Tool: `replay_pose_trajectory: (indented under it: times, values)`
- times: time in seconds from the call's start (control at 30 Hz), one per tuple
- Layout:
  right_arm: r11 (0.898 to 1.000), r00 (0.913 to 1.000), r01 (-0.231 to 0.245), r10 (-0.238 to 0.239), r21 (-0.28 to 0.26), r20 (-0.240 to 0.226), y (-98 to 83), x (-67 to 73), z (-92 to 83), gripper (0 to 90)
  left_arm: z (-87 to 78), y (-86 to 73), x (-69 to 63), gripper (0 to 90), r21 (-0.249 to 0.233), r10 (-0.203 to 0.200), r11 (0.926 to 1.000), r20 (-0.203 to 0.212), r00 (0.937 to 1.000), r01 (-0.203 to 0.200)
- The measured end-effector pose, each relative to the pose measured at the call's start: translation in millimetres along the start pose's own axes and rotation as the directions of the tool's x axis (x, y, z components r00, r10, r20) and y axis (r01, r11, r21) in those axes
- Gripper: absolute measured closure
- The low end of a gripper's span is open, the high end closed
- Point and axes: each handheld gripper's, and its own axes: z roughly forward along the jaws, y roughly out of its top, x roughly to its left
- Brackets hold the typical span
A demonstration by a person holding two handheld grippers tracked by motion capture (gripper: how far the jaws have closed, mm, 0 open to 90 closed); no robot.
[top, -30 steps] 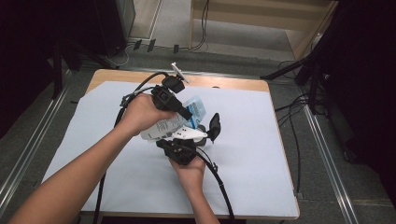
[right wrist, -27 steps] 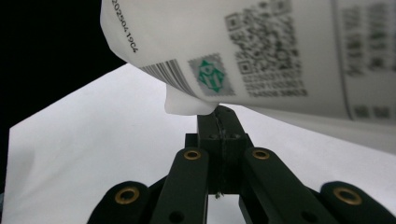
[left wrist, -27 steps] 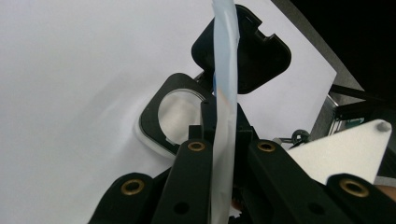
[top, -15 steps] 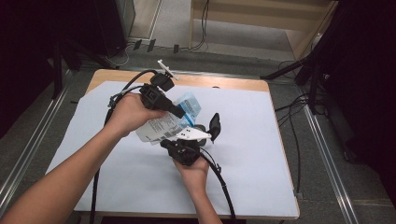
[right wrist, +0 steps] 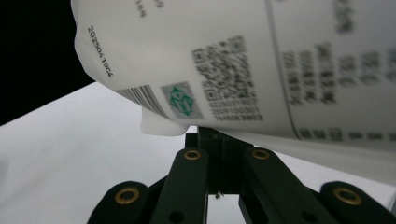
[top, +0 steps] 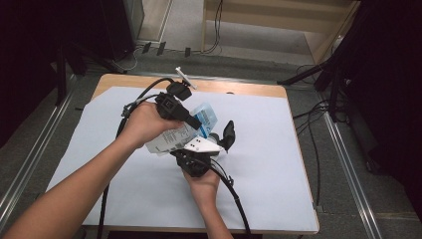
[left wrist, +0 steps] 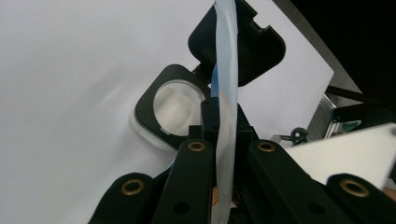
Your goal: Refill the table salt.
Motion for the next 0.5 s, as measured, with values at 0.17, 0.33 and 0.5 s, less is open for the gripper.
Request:
replay_pose_trajectory:
  times: [0.17,0.33,0.5]
  values:
    - [1.000,0.9997,-0.014,0.014,0.007,-0.018,-0.6,-0.2,1.6,90.0,10.8,6.4,1.6,90.0,0.034,-0.019,0.9992,-0.027,0.9995,0.020]
    - [0.999,0.9995,-0.030,0.030,0.013,-0.011,-0.5,-2.4,0.8,90.0,20.0,15.3,0.2,90.0,0.063,-0.023,0.9977,-0.040,0.9989,0.026]
    - [0.999,0.9988,-0.048,0.048,-0.006,-0.013,1.2,-4.9,-1.1,90.0,24.2,22.7,-4.2,90.0,0.089,-0.025,0.9956,-0.049,0.9985,0.029]
